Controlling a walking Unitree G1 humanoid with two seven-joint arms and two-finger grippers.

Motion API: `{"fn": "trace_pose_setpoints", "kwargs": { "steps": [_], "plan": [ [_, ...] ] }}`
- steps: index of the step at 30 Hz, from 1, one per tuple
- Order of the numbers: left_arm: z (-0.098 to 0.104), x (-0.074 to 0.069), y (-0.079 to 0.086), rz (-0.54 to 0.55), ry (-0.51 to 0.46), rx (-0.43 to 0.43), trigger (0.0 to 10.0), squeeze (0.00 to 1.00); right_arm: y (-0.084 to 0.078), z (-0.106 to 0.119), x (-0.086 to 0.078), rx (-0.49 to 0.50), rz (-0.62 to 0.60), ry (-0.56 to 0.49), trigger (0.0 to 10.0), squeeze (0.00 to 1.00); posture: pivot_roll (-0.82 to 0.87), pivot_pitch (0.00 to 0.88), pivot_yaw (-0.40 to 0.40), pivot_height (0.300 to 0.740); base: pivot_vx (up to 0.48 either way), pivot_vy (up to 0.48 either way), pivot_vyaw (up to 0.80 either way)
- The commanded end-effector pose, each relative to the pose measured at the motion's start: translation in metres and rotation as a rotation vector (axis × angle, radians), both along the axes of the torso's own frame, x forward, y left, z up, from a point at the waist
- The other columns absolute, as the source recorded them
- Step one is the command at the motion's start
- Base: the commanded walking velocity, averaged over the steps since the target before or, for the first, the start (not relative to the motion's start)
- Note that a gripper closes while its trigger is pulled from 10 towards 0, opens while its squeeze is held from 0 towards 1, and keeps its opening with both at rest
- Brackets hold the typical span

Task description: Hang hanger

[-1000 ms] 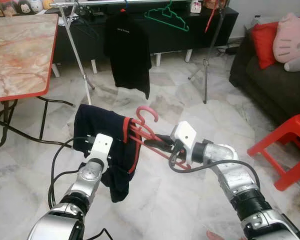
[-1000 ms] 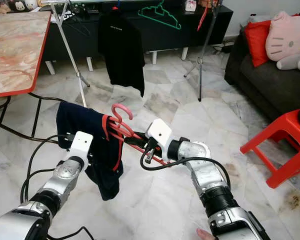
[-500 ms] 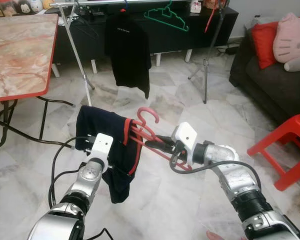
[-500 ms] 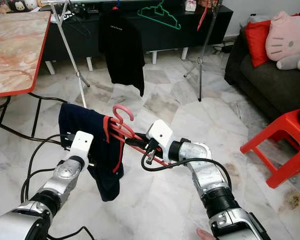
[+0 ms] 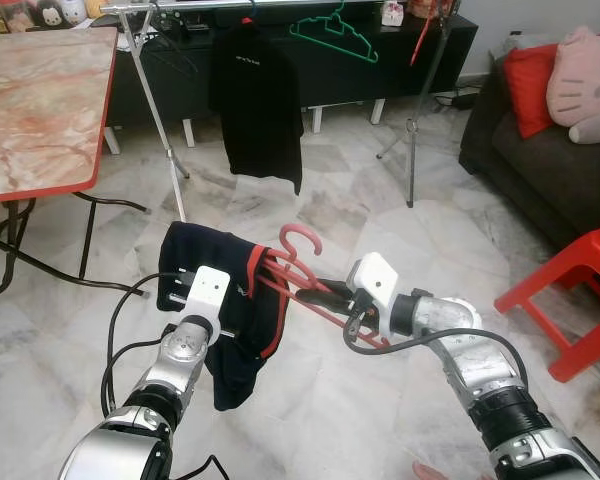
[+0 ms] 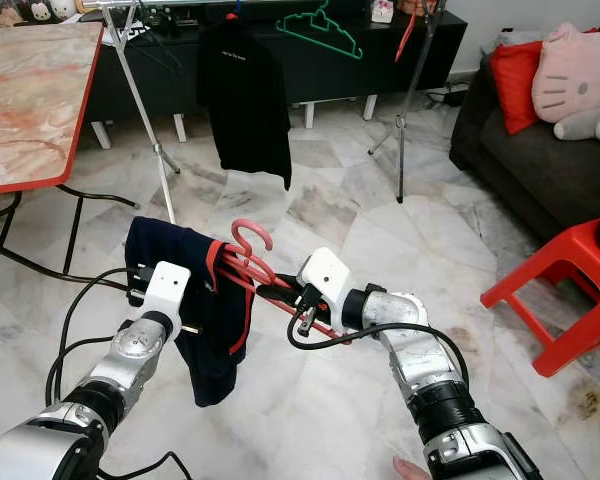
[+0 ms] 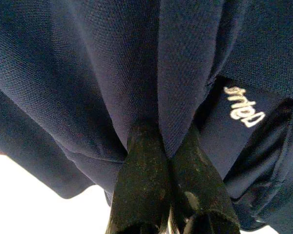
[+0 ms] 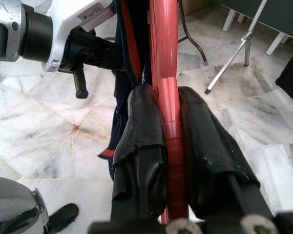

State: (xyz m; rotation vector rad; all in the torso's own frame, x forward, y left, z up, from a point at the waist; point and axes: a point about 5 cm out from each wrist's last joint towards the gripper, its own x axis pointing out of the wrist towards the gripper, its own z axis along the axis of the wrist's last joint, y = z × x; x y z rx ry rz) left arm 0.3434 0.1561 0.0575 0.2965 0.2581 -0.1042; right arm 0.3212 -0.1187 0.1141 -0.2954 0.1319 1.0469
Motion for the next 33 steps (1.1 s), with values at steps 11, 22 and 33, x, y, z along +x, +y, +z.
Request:
{"fn": "trace_pose_setpoints", "kwargs": {
  "steps": [11,22,33],
  "plan": [
    [0.006,0.003,0.011,0.060,-0.035,-0.015,0.0,0.00,-0.019,-0.025,-0.011,-0.259,0.066,0.012,0.0,0.00,-0.04,0.073,-0.061,0.740,0.000,0.000,0.00],
    [0.003,0.001,0.012,0.084,-0.025,-0.014,0.0,0.00,-0.051,-0.081,-0.044,-0.538,0.124,0.186,0.0,0.00,-0.05,0.085,-0.059,0.740,0.000,0.000,0.00],
    [-0.016,-0.013,0.039,0.226,0.059,0.033,0.0,0.00,-0.060,-0.069,-0.045,-0.417,0.047,0.171,0.0,0.00,-0.06,0.094,-0.063,0.740,0.000,0.000,0.00]
  ]
}}
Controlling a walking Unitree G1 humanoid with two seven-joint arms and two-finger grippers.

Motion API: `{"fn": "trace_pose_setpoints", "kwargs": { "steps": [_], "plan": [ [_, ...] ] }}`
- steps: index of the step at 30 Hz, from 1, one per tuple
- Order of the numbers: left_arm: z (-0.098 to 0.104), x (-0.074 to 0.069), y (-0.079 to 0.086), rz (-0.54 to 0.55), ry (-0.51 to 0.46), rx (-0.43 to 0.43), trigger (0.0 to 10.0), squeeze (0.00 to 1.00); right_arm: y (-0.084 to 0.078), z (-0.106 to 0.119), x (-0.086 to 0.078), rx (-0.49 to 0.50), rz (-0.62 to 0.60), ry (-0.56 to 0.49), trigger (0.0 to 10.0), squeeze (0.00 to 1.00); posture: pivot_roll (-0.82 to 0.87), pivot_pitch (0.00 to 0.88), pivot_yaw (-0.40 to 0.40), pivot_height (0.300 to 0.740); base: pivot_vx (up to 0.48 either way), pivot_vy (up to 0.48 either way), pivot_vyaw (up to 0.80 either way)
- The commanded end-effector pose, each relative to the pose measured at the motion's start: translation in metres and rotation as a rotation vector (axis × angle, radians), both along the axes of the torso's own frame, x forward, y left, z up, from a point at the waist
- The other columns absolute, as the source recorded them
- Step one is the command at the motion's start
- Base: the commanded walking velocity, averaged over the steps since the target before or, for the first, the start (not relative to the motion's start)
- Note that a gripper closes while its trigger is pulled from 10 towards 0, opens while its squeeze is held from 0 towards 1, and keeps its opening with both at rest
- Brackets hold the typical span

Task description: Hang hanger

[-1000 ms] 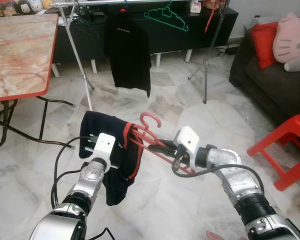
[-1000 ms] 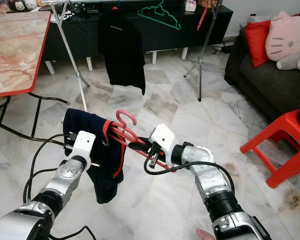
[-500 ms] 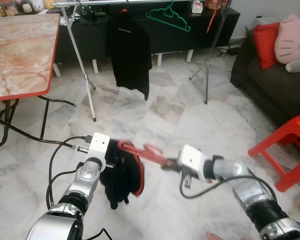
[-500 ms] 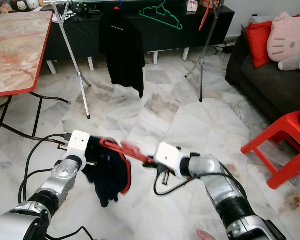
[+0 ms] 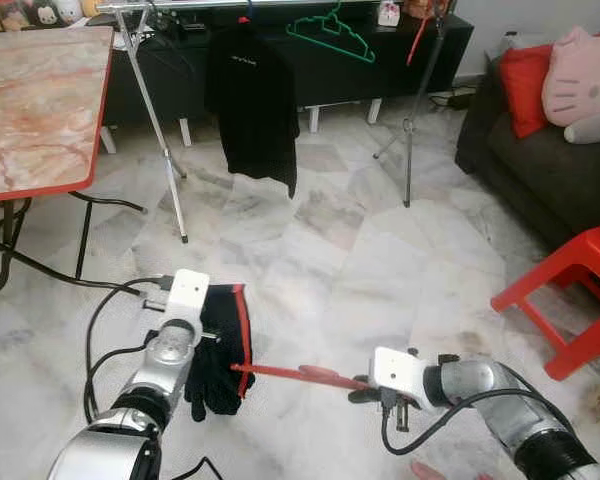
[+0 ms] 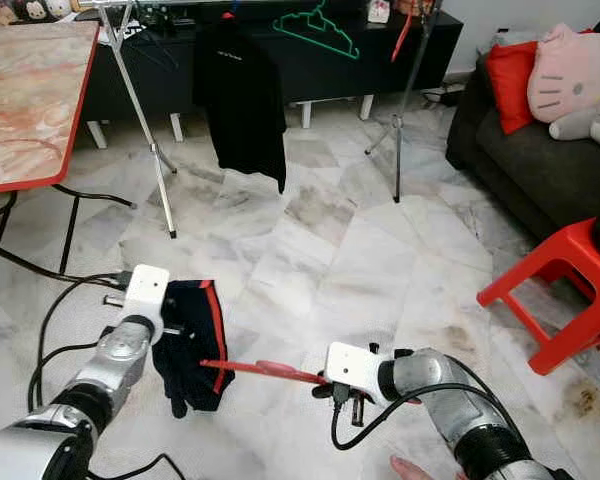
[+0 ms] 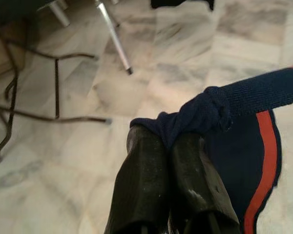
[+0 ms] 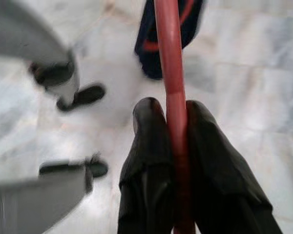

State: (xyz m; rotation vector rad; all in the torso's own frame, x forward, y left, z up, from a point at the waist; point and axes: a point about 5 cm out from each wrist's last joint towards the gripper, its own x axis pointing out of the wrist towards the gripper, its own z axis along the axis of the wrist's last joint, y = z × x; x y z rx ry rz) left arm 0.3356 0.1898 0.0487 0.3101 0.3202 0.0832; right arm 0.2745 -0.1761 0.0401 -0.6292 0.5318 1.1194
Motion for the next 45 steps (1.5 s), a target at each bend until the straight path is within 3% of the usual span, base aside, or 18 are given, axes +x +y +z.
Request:
{"fn": "trace_pose_setpoints", "kwargs": {
  "steps": [1,5,6,8,9,10,11,12,13,14,19,23,24,30,32,33,39,45],
  "plan": [
    [-0.009,-0.008,0.008,0.058,0.027,-0.019,0.0,0.00,-0.004,0.007,0.003,0.081,-0.077,-0.032,0.0,0.00,-0.07,0.095,-0.064,0.740,0.000,0.000,0.00],
    [-0.015,-0.017,0.023,0.141,0.022,-0.045,0.0,0.00,-0.014,0.012,0.003,0.276,-0.297,-0.064,0.0,0.00,-0.06,0.099,-0.066,0.740,0.000,0.000,0.00],
    [-0.017,-0.022,0.029,0.164,0.009,-0.061,0.0,0.00,-0.021,0.011,0.001,0.365,-0.429,-0.083,0.0,0.00,-0.06,0.103,-0.063,0.740,0.000,0.000,0.00],
    [-0.018,-0.023,0.030,0.164,0.000,-0.070,0.0,0.00,-0.024,0.009,0.000,0.392,-0.487,-0.085,0.0,0.00,-0.06,0.103,-0.063,0.740,0.000,0.000,0.00],
    [-0.018,-0.024,0.030,0.157,-0.011,-0.077,1.3,0.00,-0.025,0.005,-0.003,0.414,-0.533,-0.088,0.0,0.00,-0.06,0.105,-0.062,0.740,0.000,0.000,0.00],
    [-0.018,-0.025,0.030,0.153,-0.019,-0.080,1.3,0.00,-0.026,0.004,-0.005,0.428,-0.560,-0.089,0.0,0.00,-0.06,0.106,-0.059,0.740,0.000,0.000,0.00],
    [-0.017,-0.026,0.027,0.138,-0.036,-0.104,4.5,0.00,-0.028,0.000,-0.006,0.431,-0.620,-0.105,0.0,0.00,-0.06,0.106,-0.059,0.740,0.000,0.000,0.00],
    [-0.015,-0.025,0.023,0.112,-0.066,-0.148,9.4,0.00,-0.031,-0.009,-0.007,0.416,-0.707,-0.109,2.7,0.00,-0.06,0.106,-0.055,0.740,0.000,0.000,0.00],
    [-0.013,-0.025,0.018,0.082,-0.094,-0.182,10.0,0.00,-0.033,-0.016,-0.008,0.387,-0.771,-0.122,7.8,0.00,-0.07,0.106,-0.054,0.740,0.000,0.000,0.00],
    [-0.009,-0.025,0.011,0.029,-0.132,-0.209,10.0,0.00,-0.036,-0.024,-0.009,0.359,-0.857,-0.125,10.0,0.00,-0.07,0.104,-0.052,0.740,0.000,0.000,0.00],
    [0.010,-0.024,-0.012,-0.094,-0.266,-0.276,10.0,0.00,-0.037,-0.061,-0.021,0.295,-1.197,-0.058,10.0,0.00,-0.04,0.090,-0.049,0.740,0.000,0.000,0.00],
    [0.023,-0.022,-0.017,-0.117,-0.327,-0.318,10.0,0.00,-0.030,-0.078,-0.032,0.262,-1.315,0.018,10.0,0.00,-0.03,0.080,-0.051,0.740,0.000,0.000,0.00],
    [0.034,-0.021,-0.021,-0.137,-0.369,-0.381,10.0,0.00,-0.025,-0.089,-0.042,0.224,-1.358,0.076,10.0,0.00,-0.02,0.073,-0.052,0.740,0.000,0.000,0.00],
    [0.056,-0.025,-0.030,-0.175,-0.438,-0.475,10.0,0.00,-0.015,-0.103,-0.058,0.157,-1.360,0.124,10.0,0.00,-0.01,0.049,-0.050,0.740,0.000,0.000,0.00],
    [0.061,-0.028,-0.034,-0.198,-0.447,-0.486,10.0,0.00,-0.016,-0.105,-0.063,0.171,-1.427,0.129,10.0,0.00,-0.01,0.042,-0.048,0.740,0.000,0.000,0.00],
    [0.062,-0.031,-0.039,-0.213,-0.442,-0.486,10.0,0.00,-0.017,-0.108,-0.069,0.175,-1.477,0.138,10.0,0.00,-0.02,0.037,-0.047,0.740,0.000,0.000,0.00],
    [0.068,-0.031,-0.052,-0.260,-0.418,-0.517,10.0,0.00,-0.020,-0.117,-0.085,0.118,-1.452,0.157,10.0,0.00,-0.02,0.030,-0.046,0.740,0.000,0.000,0.00],
    [0.071,-0.030,-0.053,-0.256,-0.398,-0.532,10.0,0.00,-0.022,-0.121,-0.094,0.071,-1.440,0.167,10.0,0.00,-0.03,0.014,-0.039,0.740,0.000,0.049,0.00]
  ]
}}
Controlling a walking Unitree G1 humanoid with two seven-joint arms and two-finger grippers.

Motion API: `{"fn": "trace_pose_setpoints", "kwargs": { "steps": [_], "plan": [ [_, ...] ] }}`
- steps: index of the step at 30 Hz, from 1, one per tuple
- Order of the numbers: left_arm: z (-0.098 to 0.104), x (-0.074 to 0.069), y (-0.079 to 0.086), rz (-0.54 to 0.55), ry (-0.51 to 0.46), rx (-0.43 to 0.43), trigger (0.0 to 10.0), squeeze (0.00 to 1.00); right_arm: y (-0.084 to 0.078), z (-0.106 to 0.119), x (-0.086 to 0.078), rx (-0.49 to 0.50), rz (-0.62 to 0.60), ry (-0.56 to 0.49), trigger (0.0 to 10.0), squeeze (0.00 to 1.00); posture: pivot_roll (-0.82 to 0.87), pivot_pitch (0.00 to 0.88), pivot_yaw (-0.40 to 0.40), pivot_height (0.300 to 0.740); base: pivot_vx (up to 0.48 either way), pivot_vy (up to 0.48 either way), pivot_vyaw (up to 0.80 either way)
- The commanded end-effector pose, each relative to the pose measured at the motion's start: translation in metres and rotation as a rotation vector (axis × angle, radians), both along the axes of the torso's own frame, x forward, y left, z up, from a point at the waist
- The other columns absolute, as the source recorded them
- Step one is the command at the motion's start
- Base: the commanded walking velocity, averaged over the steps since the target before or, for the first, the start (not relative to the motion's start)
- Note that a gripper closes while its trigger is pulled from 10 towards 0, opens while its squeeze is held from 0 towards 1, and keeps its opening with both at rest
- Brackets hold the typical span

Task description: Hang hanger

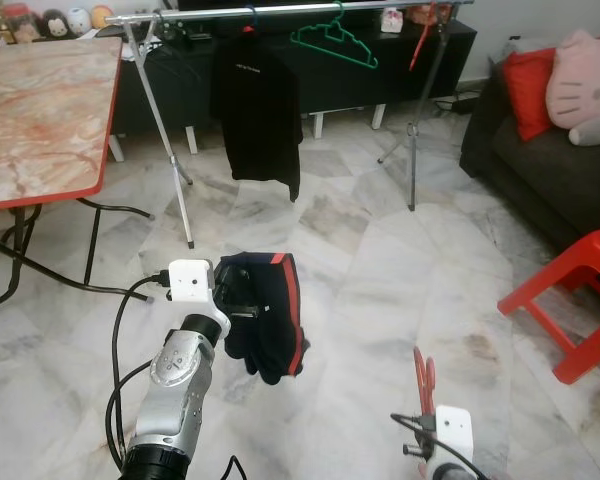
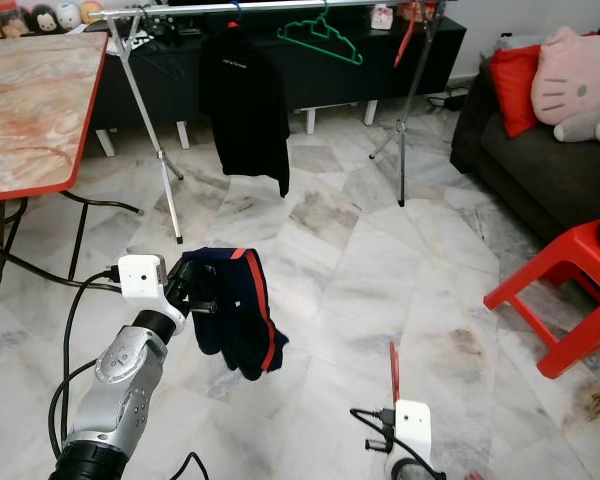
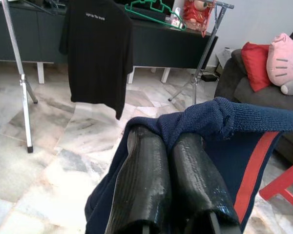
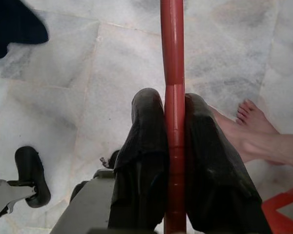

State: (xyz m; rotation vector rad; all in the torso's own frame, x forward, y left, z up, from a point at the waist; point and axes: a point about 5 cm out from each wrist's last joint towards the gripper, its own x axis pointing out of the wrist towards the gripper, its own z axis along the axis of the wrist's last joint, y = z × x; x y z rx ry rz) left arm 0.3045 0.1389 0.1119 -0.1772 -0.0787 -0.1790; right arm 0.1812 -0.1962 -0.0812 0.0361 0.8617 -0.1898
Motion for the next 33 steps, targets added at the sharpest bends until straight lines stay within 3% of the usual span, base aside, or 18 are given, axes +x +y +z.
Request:
{"fn": "trace_pose_setpoints", "kwargs": {
  "steps": [1,7,33],
  "plan": [
    [0.0076,0.0005,-0.0017,-0.010,-0.017,-0.019,10.0,0.00,-0.0012,0.0002,-0.0004,-0.015,0.014,-0.002,10.0,0.00,-0.03,0.014,-0.039,0.740,0.000,0.292,0.00],
    [0.0068,-0.0007,-0.0012,-0.015,0.005,-0.001,10.0,0.00,0.0044,0.0017,0.0045,-0.016,0.067,-0.012,10.0,0.00,-0.02,0.000,-0.035,0.740,0.000,0.377,0.41],
    [0.0114,0.0026,-0.0017,-0.006,0.013,0.034,10.0,0.00,0.0052,-0.0028,-0.0020,-0.007,0.088,0.041,10.0,0.00,-0.01,0.049,-0.036,0.740,0.000,0.384,0.00]
  ]
}}
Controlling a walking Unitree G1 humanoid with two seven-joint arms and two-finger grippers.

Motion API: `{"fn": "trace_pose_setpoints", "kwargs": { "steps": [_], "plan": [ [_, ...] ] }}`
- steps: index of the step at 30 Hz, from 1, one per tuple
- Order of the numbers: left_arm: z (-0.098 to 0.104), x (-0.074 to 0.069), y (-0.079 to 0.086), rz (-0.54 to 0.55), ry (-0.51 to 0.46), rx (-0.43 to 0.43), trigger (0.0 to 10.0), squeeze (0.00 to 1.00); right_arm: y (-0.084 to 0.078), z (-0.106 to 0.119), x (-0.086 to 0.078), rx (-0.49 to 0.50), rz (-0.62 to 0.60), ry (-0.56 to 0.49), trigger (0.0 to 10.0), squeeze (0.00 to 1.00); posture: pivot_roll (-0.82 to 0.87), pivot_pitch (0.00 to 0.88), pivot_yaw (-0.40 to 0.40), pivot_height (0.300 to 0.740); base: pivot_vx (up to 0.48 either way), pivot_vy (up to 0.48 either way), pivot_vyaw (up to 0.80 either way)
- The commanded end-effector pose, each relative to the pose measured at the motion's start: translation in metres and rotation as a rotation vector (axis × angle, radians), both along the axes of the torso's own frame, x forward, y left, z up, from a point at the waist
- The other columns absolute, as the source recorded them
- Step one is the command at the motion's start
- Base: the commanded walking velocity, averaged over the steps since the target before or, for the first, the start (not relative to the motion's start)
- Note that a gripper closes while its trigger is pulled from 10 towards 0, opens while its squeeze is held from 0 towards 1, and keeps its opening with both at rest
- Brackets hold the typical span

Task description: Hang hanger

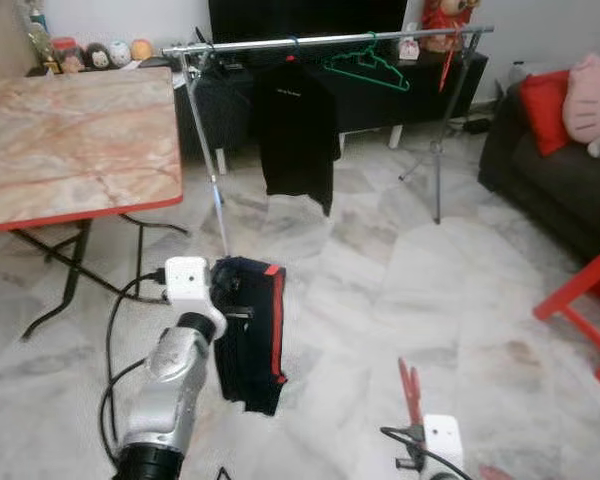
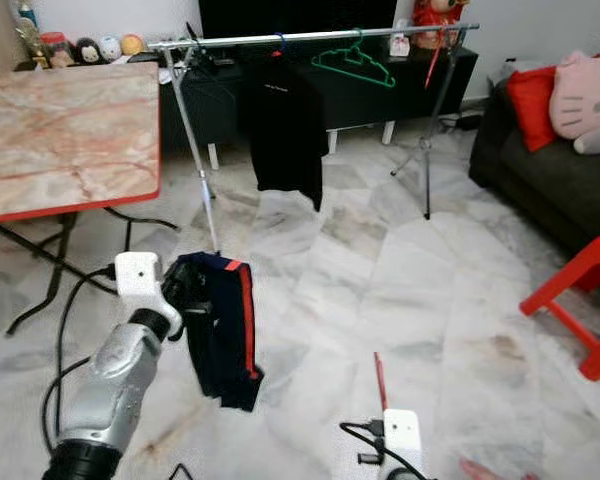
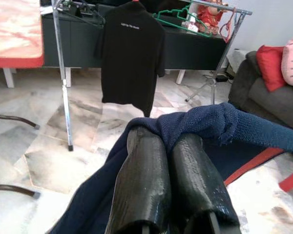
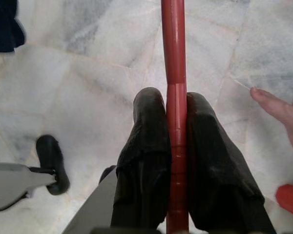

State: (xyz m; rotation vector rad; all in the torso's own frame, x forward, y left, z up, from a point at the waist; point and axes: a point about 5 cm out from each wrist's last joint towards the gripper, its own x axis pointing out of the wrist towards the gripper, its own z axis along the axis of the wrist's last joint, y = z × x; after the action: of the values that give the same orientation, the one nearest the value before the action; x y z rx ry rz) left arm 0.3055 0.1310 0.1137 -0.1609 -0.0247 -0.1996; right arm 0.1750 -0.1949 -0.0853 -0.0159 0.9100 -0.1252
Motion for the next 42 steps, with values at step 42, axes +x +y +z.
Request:
{"fn": "trace_pose_setpoints", "kwargs": {
  "steps": [42],
  "plan": [
    [0.015,-0.009,0.011,0.010,-0.072,0.127,10.0,0.00,0.005,0.002,0.006,0.024,0.017,-0.009,10.0,0.00,0.00,0.065,-0.038,0.740,0.000,0.259,0.33]
  ]
}}
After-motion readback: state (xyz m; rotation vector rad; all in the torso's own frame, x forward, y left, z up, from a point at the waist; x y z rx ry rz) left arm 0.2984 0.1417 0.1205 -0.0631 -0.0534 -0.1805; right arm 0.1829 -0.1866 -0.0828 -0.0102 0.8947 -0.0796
